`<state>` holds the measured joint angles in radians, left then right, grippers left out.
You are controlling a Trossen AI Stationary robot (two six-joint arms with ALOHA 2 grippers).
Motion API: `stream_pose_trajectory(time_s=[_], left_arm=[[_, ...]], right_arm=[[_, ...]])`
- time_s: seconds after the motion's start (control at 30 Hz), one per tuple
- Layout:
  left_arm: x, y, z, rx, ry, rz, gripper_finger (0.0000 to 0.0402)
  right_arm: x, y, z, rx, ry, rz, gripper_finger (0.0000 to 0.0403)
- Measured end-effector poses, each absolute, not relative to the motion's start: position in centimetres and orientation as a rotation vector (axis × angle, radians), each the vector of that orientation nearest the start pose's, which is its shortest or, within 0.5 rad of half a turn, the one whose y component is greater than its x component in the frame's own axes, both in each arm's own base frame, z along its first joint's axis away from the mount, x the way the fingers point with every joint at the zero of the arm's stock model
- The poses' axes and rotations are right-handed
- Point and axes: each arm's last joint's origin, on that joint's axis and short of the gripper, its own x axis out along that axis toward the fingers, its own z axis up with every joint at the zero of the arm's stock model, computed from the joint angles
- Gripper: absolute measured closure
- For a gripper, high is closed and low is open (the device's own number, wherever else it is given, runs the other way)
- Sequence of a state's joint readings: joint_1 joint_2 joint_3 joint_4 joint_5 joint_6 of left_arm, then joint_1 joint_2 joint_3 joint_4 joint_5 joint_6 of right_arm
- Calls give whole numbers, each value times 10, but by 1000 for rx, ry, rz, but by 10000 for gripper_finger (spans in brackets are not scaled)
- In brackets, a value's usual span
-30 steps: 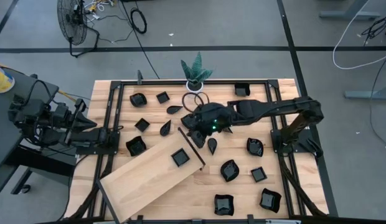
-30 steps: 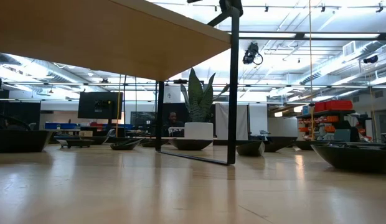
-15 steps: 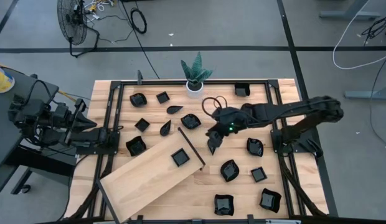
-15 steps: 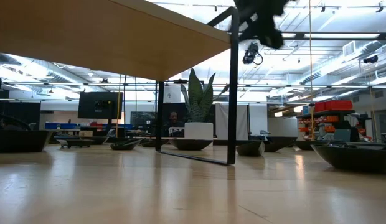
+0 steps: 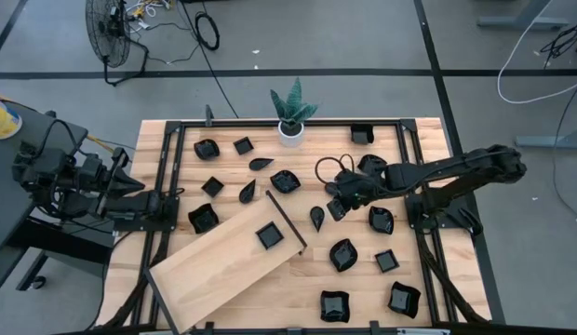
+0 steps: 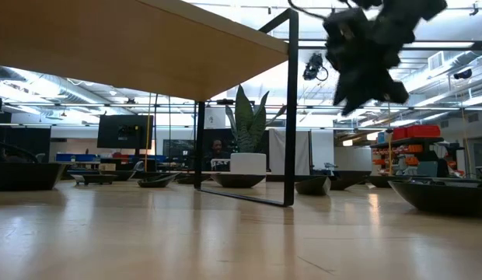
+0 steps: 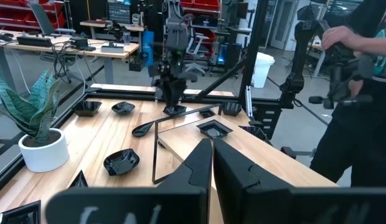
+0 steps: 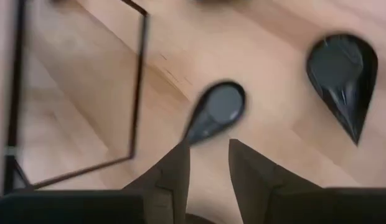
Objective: Pick & Place Mini shaped plates
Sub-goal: Put the black drop shaped plate on the shelf
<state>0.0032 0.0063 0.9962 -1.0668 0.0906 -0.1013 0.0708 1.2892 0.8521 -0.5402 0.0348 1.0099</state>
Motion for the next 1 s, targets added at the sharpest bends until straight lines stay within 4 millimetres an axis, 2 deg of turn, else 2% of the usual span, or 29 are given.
stream_pose_trajectory(time_s=[0.17, 0.27, 0.7, 1.0], left_arm=[[-63, -3, 336, -105, 81, -83, 383], [-63, -3, 335, -105, 81, -83, 383], [-63, -3, 336, -105, 81, -83, 383], [-63, -3, 335, -105, 81, -83, 383]], right_arm=[[241, 16, 206, 946, 923, -470, 289], [241, 9, 202, 951, 918, -458, 289], [236, -49, 202, 872, 879, -497, 289], [220, -79, 197, 821, 947, -584, 289]])
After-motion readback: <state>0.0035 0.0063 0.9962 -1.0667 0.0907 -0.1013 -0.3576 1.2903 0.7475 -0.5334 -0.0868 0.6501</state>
